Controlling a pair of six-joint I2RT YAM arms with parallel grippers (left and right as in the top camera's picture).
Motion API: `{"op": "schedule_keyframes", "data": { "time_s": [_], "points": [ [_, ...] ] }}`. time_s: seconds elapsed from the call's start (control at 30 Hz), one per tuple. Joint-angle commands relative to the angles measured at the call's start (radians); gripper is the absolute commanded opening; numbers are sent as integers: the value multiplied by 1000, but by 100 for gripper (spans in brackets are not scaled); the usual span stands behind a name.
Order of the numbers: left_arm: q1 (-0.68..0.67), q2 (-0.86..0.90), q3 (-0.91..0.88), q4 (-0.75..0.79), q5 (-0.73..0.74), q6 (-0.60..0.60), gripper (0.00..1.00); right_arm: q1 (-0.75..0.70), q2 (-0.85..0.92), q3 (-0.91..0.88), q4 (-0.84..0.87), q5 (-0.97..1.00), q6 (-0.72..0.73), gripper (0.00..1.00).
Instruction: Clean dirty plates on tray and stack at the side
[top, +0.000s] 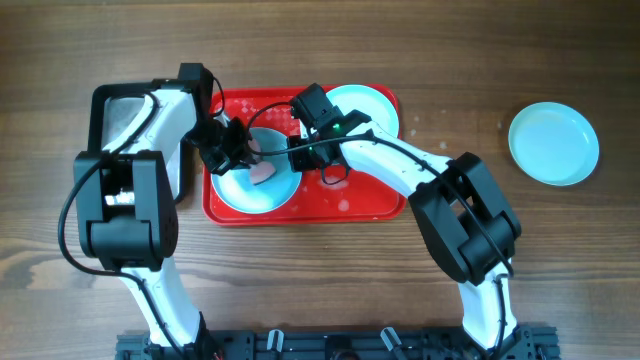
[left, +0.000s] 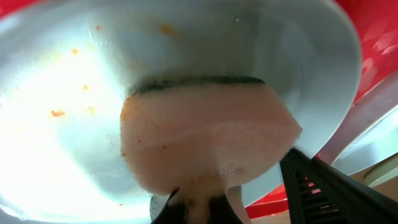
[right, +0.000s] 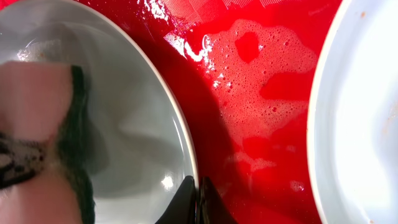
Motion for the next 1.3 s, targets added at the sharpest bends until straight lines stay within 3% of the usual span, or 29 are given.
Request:
{"op": "schedule_keyframes", "data": {
  "time_s": [0.0,0.1,0.23,0.4,0.53,0.63,0.73,0.87,1.0,1.1,1.27],
  "points": [
    [61,10,-1,36,23,2,4,4,22,14,-2,-15,-14,4],
    [143,10,-1,52,46,-69,4,4,22,14,-1,-15,-14,4],
    [182,9,-1,-43,125,-70,4,4,22,14,0,-15,-14,4],
    [166,10,-1,-241,125,102,4,4,22,14,0,-15,-14,4],
    [163,9,-1,-289,78,181,4,4,22,14,0,-15,-14,4],
    [148,10,-2,-195,11,155,4,4,22,14,0,-15,-14,4],
    [123,10,-2,-33,-103,13,4,4,22,14,0,-15,-14,4],
    [59,10,-2,101,-222,-64,4,4,22,14,0,-15,-14,4],
    [-16,10,-1,97,-272,-63,4,4,22,14,0,-15,-14,4],
    [-25,10,-1,34,-209,-54,4,4,22,14,-1,-16,-14,4],
    [3,10,38,-84,64,163,4,4,22,14,0,-16,-14,4]
  ]
}}
